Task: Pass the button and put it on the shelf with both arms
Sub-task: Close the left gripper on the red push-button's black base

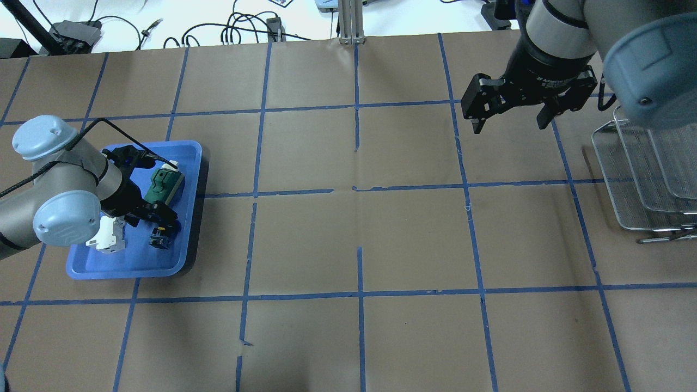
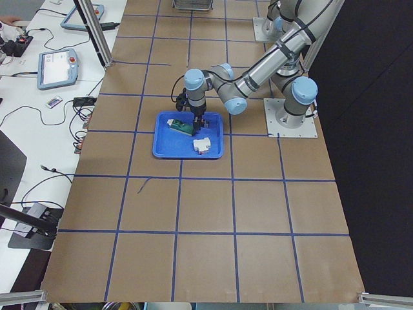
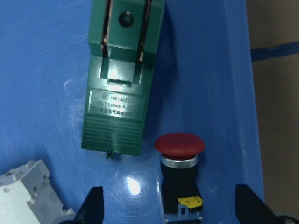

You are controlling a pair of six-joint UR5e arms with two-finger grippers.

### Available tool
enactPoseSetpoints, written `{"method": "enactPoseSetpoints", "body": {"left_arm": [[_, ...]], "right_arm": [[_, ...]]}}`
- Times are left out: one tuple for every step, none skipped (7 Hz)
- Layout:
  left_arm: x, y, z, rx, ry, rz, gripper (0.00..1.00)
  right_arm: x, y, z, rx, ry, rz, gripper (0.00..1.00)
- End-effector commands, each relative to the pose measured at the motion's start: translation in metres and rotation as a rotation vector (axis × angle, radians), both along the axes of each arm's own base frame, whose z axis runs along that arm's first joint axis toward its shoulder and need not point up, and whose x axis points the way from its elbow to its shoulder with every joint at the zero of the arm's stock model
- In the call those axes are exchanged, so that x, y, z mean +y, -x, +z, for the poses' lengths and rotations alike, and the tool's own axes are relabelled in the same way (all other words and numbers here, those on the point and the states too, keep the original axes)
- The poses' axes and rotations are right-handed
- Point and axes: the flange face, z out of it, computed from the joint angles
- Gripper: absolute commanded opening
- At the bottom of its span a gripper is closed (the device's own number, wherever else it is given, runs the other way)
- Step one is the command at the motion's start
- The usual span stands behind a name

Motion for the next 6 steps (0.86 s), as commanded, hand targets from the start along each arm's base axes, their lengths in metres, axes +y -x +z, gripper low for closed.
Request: {"method": "enactPoseSetpoints", "body": {"left_arm": [[0.012,0.003,-0.013,0.013,-0.026,-0.014,1.0],[0.012,0.001,-0.014,0.015,-0.028,-0.017,1.0],[0.012,0.0,-0.013,0.017,-0.027,-0.017,0.65],[0.009,-0.002,-0.008,0.008,-0.016,-0.019,0.2],[0.009,-0.001,-0.006,0.011,-0.012,-0.018,0.0],[0.009,-0.001,-0.001,0.006,-0.002,-0.015,0.0]], "right_arm": [[0.0,0.0,0.0,0.0,-0.001,0.0,1.0],[0.0,0.0,0.0,0.0,0.0,0.0,1.0],[0.0,0.0,0.0,0.0,0.0,0.0,1.0],[0.0,0.0,0.0,0.001,0.001,0.0,1.0],[0.0,0.0,0.0,0.002,0.001,0.0,1.0],[0.0,0.0,0.0,0.002,0.001,0.0,1.0]]}}
